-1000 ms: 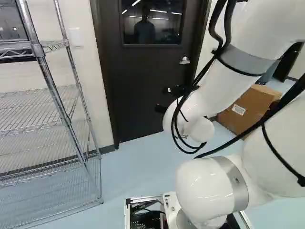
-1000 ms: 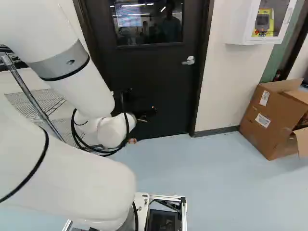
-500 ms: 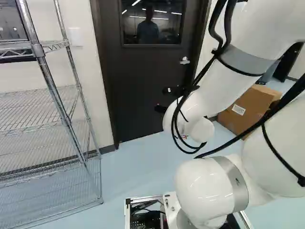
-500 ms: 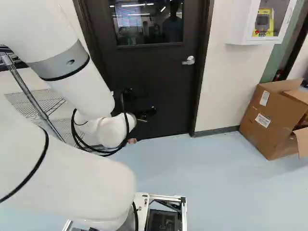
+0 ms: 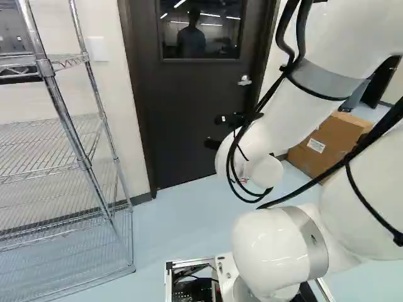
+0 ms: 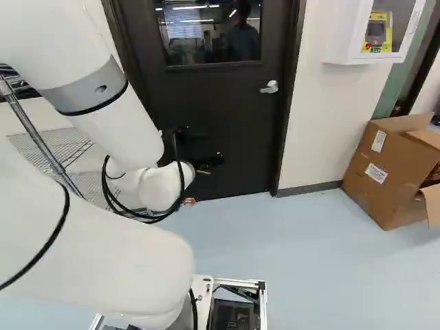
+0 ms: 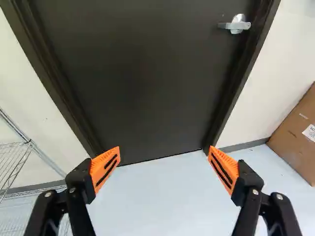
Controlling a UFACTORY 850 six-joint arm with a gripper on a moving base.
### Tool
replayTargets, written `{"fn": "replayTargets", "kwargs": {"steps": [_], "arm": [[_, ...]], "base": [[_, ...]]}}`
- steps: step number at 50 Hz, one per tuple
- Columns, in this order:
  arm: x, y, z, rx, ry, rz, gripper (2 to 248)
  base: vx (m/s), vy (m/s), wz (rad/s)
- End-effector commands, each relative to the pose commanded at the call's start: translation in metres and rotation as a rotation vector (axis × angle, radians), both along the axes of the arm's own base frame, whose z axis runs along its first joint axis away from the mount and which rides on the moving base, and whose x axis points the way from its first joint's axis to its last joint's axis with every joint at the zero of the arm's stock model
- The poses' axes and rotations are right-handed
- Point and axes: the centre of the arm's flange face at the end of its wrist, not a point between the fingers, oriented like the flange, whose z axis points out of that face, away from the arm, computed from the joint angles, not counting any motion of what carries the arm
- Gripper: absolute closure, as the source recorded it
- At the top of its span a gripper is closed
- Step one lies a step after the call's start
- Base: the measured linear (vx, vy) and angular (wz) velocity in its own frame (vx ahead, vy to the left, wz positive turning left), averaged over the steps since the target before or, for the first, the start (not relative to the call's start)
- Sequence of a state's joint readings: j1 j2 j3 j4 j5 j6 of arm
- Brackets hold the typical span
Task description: Open the door and move inside
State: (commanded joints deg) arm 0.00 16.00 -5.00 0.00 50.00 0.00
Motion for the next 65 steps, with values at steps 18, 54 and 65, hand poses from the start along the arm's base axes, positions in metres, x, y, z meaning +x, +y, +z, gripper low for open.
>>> {"fn": "replayTargets", "kwargs": {"steps": [18, 54, 65], "arm": [[0.0, 0.0, 0.0, 0.0, 0.0, 0.0, 3], [0.0, 0.0, 0.0, 0.0, 0.0, 0.0, 3], [0.0, 0.0, 0.0, 0.0, 0.0, 0.0, 3]], "base": [[0.127, -0.007, -0.045], [0.143, -0.041, -0.214], [0.163, -0.053, -0.183]]}}
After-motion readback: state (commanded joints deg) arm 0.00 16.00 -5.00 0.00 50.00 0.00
